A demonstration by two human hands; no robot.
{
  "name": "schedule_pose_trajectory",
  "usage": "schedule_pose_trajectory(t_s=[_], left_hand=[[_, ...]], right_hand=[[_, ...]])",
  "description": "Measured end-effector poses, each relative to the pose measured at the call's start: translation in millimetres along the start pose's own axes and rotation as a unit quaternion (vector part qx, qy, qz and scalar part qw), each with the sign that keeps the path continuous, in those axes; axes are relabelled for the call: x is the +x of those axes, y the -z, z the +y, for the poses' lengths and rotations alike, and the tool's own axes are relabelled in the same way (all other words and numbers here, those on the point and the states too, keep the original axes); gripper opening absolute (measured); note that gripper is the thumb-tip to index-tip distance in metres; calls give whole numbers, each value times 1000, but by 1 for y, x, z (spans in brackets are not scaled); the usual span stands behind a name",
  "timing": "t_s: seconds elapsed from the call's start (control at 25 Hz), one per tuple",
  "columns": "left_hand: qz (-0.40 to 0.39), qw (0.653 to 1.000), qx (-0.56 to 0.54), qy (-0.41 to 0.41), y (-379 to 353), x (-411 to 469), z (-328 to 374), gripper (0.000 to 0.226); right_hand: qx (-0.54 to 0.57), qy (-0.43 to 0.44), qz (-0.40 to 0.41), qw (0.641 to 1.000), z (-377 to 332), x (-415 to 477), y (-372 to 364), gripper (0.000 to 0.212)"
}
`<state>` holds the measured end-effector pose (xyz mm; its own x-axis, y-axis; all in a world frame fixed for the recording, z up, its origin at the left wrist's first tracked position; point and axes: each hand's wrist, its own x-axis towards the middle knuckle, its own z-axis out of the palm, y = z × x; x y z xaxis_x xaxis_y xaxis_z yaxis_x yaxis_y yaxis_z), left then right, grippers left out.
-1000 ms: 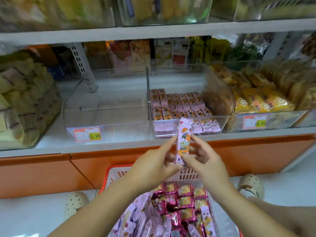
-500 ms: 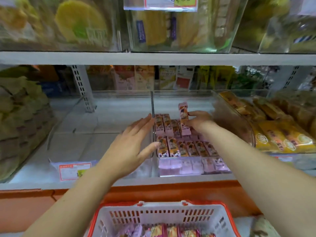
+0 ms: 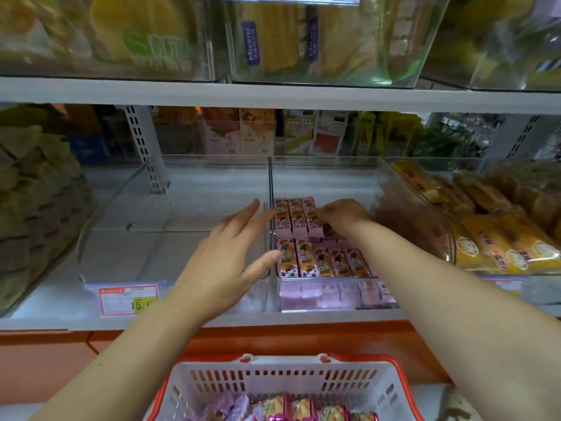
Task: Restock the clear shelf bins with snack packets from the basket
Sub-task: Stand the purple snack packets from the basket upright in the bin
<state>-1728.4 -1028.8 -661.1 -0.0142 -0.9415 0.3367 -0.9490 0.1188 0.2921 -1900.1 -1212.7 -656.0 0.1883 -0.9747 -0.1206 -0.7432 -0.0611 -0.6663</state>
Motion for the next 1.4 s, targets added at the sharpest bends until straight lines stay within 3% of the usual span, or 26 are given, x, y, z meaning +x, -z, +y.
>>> schedule_pose_trajectory(t_s=[0.08,0.16,0.28,0.36,0.44,0.52,0.64,0.72,0.8,0.88,1.0,1.12,1.2,1.4], left_hand=[[64,997,31,-28,0,-17,9,64],[122,989,30,-73,-4,-45,18,52],[35,993,34,-109,-30,-104,21,43],[-82,994,17,-71,-59,-147,15,43],[-229,973,-1,2,-90,-190,5,47],[-333,942,16,43,-115,-228,-3,55],[-398,914,48,69,-135,-260,-5,71],[-423,901,60,79,-139,-268,-3,76],[-432,897,69,71,-140,-271,-2,76],[-436,894,74,68,-140,-271,-2,76],[-442,891,68,78,-138,-267,1,73],[-404,911,46,65,-135,-259,6,53],[-364,927,-33,83,-132,-249,15,41],[-348,876,-262,206,-125,-226,48,50]], right_hand=[[41,40,89,994,-5,-27,13,43],[140,120,188,965,-1,-72,22,31],[204,220,261,917,32,-153,-5,18],[153,205,171,951,71,-193,-51,20],[17,158,-33,987,110,-223,-102,25],[-124,144,-244,951,142,-246,-142,34],[-140,132,-380,905,170,-274,-190,52],[-128,133,-399,898,175,-287,-213,66],[-138,151,-364,909,173,-292,-222,66],[-144,172,-295,929,170,-289,-218,46],[-140,167,-329,919,168,-285,-207,29],[-13,60,-367,928,169,-276,-190,18],[109,-29,-354,929,169,-266,-175,18],[297,-130,-277,904,169,-244,-130,22]])
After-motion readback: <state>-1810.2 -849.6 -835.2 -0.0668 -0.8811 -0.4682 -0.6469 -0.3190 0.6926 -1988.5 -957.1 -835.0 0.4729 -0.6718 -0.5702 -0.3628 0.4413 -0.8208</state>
